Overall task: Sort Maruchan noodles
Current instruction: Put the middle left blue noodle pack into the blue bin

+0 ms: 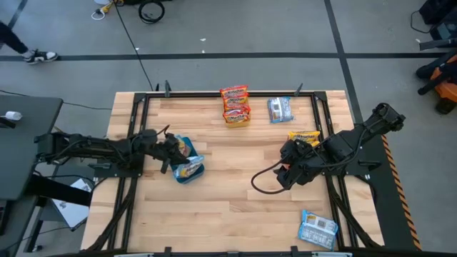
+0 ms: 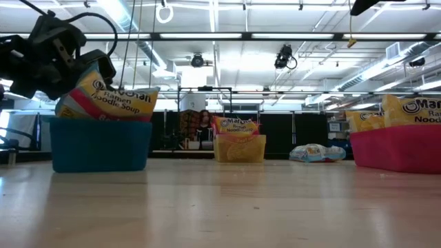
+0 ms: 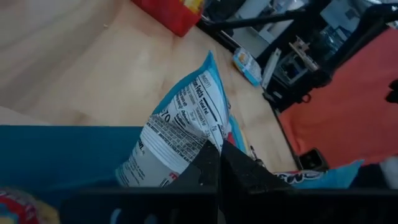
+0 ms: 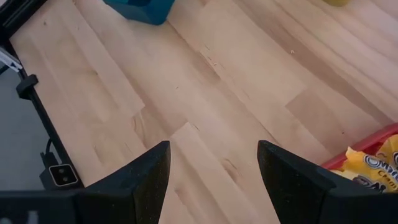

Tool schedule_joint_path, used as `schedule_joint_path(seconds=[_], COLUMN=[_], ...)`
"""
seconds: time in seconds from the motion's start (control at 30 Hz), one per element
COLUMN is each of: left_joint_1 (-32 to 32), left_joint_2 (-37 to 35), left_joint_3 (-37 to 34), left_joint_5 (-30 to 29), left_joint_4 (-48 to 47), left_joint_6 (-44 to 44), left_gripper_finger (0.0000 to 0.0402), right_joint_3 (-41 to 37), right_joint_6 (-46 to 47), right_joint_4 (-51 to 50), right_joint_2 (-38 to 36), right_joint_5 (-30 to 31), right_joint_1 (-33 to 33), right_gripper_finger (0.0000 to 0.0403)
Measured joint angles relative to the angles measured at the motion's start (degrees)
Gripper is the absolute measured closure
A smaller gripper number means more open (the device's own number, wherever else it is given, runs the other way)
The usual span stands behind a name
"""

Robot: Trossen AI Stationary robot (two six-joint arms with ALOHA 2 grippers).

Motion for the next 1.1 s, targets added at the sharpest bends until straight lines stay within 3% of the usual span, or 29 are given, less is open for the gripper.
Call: schedule_joint_path(seconds=[0.33, 0.67, 0.8, 0.93, 1.1], left_joint_1=[0.0, 0.0, 0.0, -0.7, -5.4], left_joint_2=[0.1, 0.2, 0.2, 0.2, 0.2], left_joint_3=[-0.2, 4.0, 10.2, 19.2, 32.7], left_joint_5=[-1.9, -1.4, -1.2, -2.5, -15.5], left_joint_4=[1.3, -5.4, -15.9, -33.7, -59.0], left_joint_6=[-2.6, -4.8, 0.0, 7.9, 14.5], left_gripper_finger=[0.0391, 0.0309, 0.027, 0.0238, 0.0226], right_joint_3=[0.0, 0.0, 0.0, 0.0, 0.0], right_joint_6=[0.3, -0.1, 0.2, -0.1, -3.5], right_joint_4=[0.0, 0.0, 0.8, 1.3, 1.3], right_joint_2=[0.0, 0.0, 0.0, 0.0, 0.0], right_joint_5=[0.0, -0.1, -0.1, 0.3, 2.6], right_joint_1=[0.5, 0.0, 0.0, 0.0, 0.0], right_gripper_finger=[0.0156, 0.0156, 0.0156, 0.0156, 0.0156])
